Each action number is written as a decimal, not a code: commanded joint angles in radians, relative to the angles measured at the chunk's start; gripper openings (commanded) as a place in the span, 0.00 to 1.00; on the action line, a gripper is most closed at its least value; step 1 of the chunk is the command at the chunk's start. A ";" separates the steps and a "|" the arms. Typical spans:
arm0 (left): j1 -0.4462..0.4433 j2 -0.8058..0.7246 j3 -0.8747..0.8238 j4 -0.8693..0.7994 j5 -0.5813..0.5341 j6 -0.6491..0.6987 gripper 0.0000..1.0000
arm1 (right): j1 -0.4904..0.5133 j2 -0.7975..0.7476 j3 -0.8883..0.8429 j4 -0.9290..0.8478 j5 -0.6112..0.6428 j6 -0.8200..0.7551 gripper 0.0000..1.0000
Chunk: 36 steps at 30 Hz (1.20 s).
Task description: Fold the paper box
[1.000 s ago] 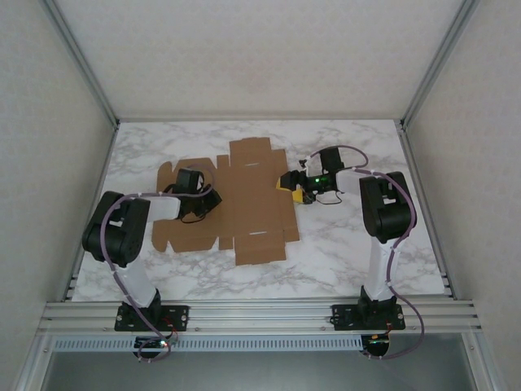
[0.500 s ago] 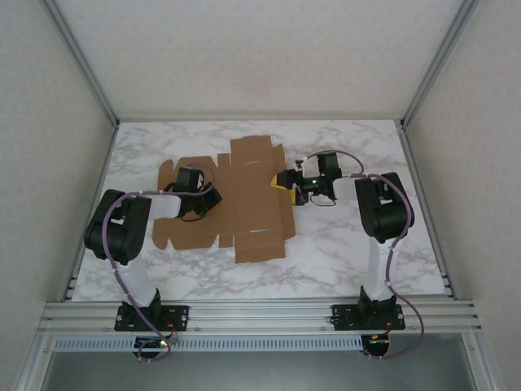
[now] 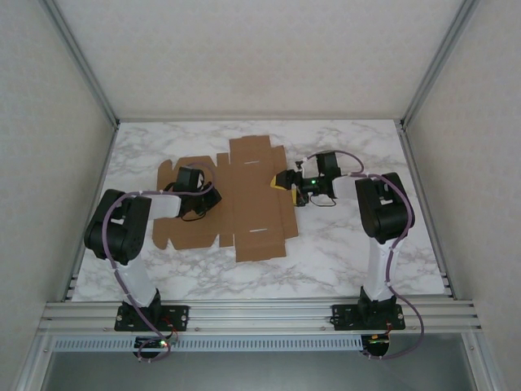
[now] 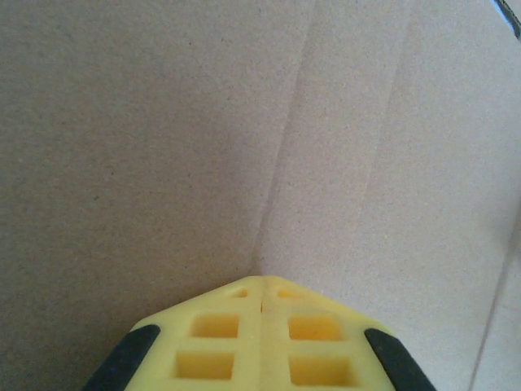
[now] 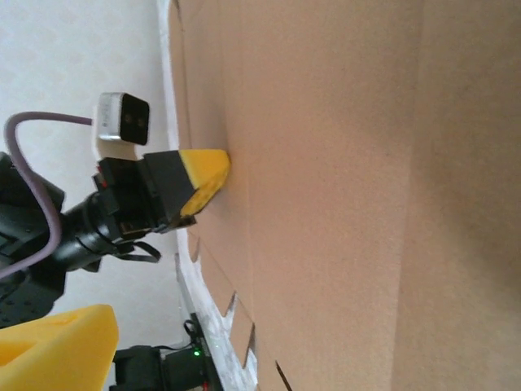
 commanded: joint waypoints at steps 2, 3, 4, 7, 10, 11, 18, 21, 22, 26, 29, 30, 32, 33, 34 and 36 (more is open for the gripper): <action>-0.003 0.049 -0.002 -0.099 -0.017 0.025 0.05 | 0.018 0.008 0.066 -0.285 0.124 -0.170 0.93; -0.003 0.051 0.000 -0.099 -0.015 0.025 0.05 | 0.022 0.015 0.075 -0.302 0.126 -0.179 0.94; -0.003 0.055 0.002 -0.099 -0.011 0.025 0.05 | 0.030 0.025 0.086 -0.321 0.127 -0.188 0.94; -0.006 0.062 0.006 -0.097 -0.005 0.026 0.05 | 0.065 0.053 0.129 -0.377 0.138 -0.216 0.95; -0.010 0.067 0.006 -0.095 0.004 0.029 0.05 | 0.089 0.065 0.122 -0.292 0.069 -0.156 0.95; -0.010 0.068 0.007 -0.094 0.005 0.030 0.05 | 0.089 0.063 0.102 -0.219 0.034 -0.108 0.95; -0.016 0.070 0.014 -0.105 0.009 0.044 0.04 | 0.076 -0.009 0.026 0.033 -0.063 0.060 0.96; -0.019 0.071 0.017 -0.108 0.008 0.046 0.04 | 0.073 -0.069 0.004 0.114 -0.078 0.134 0.96; -0.019 0.071 0.017 -0.107 0.008 0.046 0.03 | 0.075 -0.085 0.006 0.120 -0.081 0.145 0.96; -0.024 0.073 0.018 -0.100 0.014 0.040 0.02 | 0.095 -0.140 0.015 0.188 -0.080 0.223 0.97; -0.028 0.072 0.018 -0.092 0.021 0.033 0.02 | 0.121 -0.160 0.030 0.261 -0.077 0.294 0.99; -0.029 0.071 0.016 -0.089 0.024 0.030 0.01 | 0.132 -0.161 0.040 0.275 -0.073 0.310 0.99; -0.030 0.068 0.011 -0.076 0.035 0.021 0.01 | 0.159 -0.156 0.066 0.287 -0.068 0.330 0.99; -0.032 0.068 0.009 -0.069 0.042 0.016 0.01 | 0.175 -0.149 0.083 0.290 -0.064 0.338 0.99; -0.032 0.068 0.007 -0.062 0.047 0.012 0.01 | 0.187 -0.143 0.097 0.297 -0.061 0.347 0.99; -0.033 0.068 -0.003 -0.040 0.063 -0.002 0.01 | 0.210 -0.127 0.123 0.315 -0.049 0.367 0.99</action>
